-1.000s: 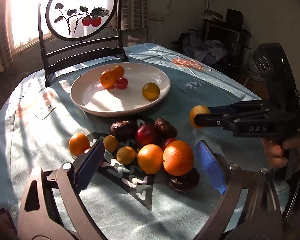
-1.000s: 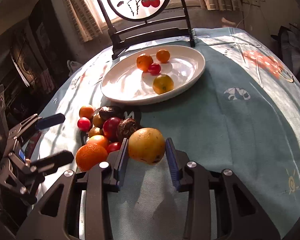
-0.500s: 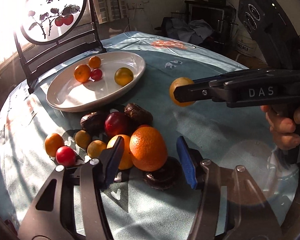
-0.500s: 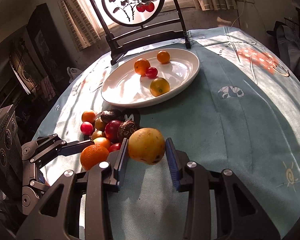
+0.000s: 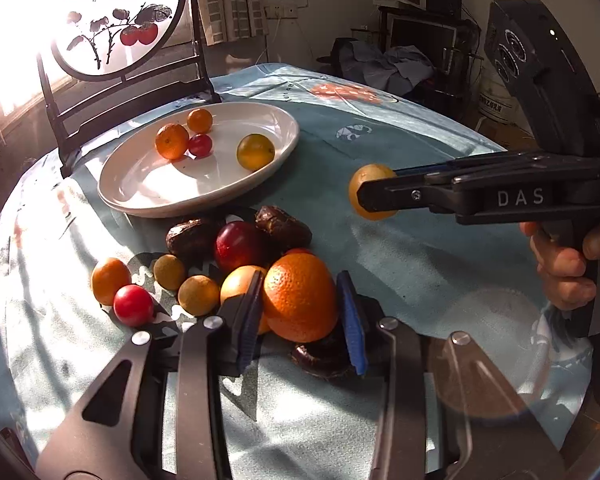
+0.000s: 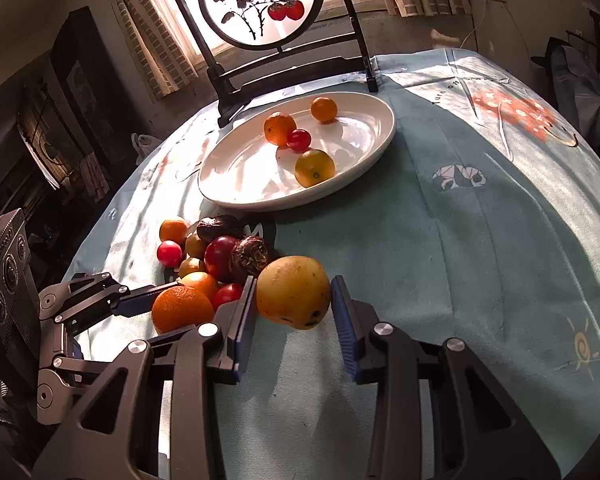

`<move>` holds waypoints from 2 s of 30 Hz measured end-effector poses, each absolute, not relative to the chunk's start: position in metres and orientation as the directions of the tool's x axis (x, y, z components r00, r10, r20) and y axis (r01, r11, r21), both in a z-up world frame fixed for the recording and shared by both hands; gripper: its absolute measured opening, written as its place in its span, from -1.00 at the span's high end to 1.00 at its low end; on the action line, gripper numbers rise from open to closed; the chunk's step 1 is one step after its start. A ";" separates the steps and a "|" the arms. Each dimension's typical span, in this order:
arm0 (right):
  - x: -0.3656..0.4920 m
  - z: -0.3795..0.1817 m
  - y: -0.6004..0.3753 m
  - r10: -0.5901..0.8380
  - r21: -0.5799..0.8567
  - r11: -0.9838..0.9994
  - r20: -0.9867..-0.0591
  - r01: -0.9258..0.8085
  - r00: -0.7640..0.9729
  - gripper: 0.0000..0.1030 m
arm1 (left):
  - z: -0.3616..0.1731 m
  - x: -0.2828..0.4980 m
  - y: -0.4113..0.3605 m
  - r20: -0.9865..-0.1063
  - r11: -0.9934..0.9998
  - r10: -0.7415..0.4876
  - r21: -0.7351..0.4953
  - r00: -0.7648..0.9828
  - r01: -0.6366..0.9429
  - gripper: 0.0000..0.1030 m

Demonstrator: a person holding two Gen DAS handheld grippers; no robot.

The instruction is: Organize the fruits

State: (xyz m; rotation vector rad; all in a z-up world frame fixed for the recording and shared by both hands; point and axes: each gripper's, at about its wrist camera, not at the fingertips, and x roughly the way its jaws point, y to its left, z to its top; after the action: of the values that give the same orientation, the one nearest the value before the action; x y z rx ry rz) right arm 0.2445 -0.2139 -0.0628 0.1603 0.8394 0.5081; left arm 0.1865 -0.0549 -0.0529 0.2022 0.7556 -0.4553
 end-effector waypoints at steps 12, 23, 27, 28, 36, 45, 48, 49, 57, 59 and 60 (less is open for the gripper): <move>0.244 -0.064 -0.208 0.508 0.329 0.858 -0.653 -0.394 0.562 0.28 | -0.037 0.187 -0.028 -0.650 0.914 -0.356 -0.090 0.671 0.397 0.28; 0.298 -0.038 -0.181 0.538 0.374 0.843 -0.547 -0.388 0.641 0.28 | -0.005 0.278 0.011 -0.602 0.949 -0.314 -0.211 0.734 0.232 0.28; 0.330 -0.043 -0.161 0.525 0.357 0.851 -0.572 -0.385 0.630 0.28 | -0.012 0.316 0.022 -0.626 0.962 -0.269 -0.215 0.732 0.169 0.28; 0.337 -0.046 -0.156 0.521 0.349 0.854 -0.582 -0.387 0.624 0.28 | -0.015 0.323 0.025 -0.635 0.963 -0.264 -0.219 0.726 0.159 0.28; 0.363 -0.060 -0.136 0.502 0.318 0.862 -0.637 -0.394 0.585 0.09 | -0.035 0.350 0.026 -0.698 0.968 -0.244 -0.214 0.673 0.129 0.08; 0.317 -0.043 -0.151 0.574 0.326 0.811 -0.605 -0.486 0.552 0.07 | -0.004 0.290 0.052 -0.615 0.981 -0.167 -0.179 0.771 0.070 -0.88; 0.295 -0.050 -0.153 0.590 0.328 0.792 -0.627 -0.515 0.509 0.07 | -0.011 0.269 0.064 -0.623 0.980 -0.151 -0.194 0.767 0.035 -0.89; 0.288 -0.053 -0.154 0.588 0.330 0.793 -0.636 -0.513 0.500 0.07 | -0.014 0.264 0.068 -0.629 0.978 -0.152 -0.207 0.763 0.023 -0.89; 0.226 -0.068 -0.142 0.598 0.289 0.711 -0.728 -0.641 0.335 0.07 | -0.025 0.233 0.084 -0.652 0.980 -0.112 -0.199 0.750 -0.027 -0.89; 0.215 -0.073 -0.137 0.575 0.249 0.707 -0.748 -0.662 0.332 0.07 | -0.026 0.230 0.084 -0.653 0.979 -0.112 -0.202 0.749 -0.029 -0.89; 0.212 -0.076 -0.135 0.563 0.236 0.707 -0.758 -0.666 0.329 0.07 | -0.027 0.229 0.083 -0.656 0.979 -0.115 -0.202 0.746 -0.026 -0.89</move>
State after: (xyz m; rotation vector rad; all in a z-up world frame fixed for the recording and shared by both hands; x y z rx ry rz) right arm 0.2123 -0.1350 -0.0761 -0.1253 0.9365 0.8072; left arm 0.2288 0.0834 -0.0268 -0.2034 0.7287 -0.0491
